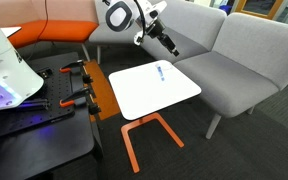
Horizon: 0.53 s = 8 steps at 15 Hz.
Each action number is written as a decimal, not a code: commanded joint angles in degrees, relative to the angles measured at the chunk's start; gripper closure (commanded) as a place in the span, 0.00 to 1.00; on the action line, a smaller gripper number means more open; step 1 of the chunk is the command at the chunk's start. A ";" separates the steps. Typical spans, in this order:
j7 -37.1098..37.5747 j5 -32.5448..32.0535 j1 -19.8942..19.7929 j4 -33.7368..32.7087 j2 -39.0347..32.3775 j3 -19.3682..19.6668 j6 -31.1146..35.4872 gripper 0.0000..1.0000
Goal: Move the marker on the table to the right
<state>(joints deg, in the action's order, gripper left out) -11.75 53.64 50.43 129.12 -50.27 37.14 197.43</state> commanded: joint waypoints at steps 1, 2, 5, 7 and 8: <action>-0.51 -1.44 -1.20 1.94 3.37 -1.15 1.56 0.00; -0.67 -1.50 -1.16 2.23 3.92 -1.03 1.18 0.00; -1.20 -1.38 -0.71 3.96 6.69 -0.42 -0.15 0.00; -1.95 -1.52 -0.32 5.59 9.65 0.16 -1.80 0.00; -2.41 -1.88 -0.44 6.44 11.35 0.23 -2.66 0.00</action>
<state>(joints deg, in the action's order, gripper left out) -12.10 53.63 50.47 132.03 -45.54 37.39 197.48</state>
